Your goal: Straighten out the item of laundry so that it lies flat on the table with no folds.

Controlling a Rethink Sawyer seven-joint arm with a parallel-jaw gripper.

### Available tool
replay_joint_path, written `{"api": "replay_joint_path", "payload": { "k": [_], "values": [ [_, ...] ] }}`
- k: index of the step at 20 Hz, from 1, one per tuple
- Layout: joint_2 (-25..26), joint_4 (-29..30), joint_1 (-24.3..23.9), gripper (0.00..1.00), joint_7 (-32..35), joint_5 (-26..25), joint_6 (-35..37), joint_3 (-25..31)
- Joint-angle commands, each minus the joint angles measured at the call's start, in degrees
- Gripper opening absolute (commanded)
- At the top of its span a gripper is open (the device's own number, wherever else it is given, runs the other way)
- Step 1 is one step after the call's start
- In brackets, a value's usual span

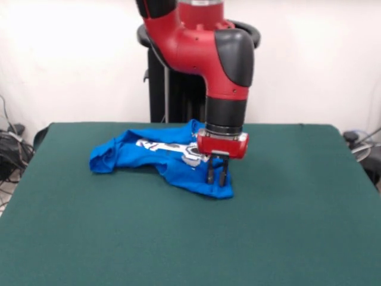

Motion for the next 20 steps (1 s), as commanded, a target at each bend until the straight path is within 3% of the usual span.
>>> {"api": "replay_joint_path", "payload": {
  "k": [1, 5, 9, 12, 15, 20],
  "values": [
    [0.96, 1.31, 3.32, 0.00, 21.65, 7.55, 9.93, 9.14],
    [-8.10, 6.65, 8.00, 0.00, 20.17, 12.73, 12.46, 5.47],
    [-9.33, 9.04, 8.12, 0.00, 20.71, 12.04, 13.75, 7.72],
    [-11.50, 12.97, 8.79, 0.00, 24.64, 13.08, 16.64, 11.78],
    [-5.74, 13.70, 8.28, 0.00, 32.32, 10.82, 9.89, 18.10],
    [-0.28, 10.36, 13.72, 0.00, 39.91, 11.70, 1.33, 18.16]
  ]
}}
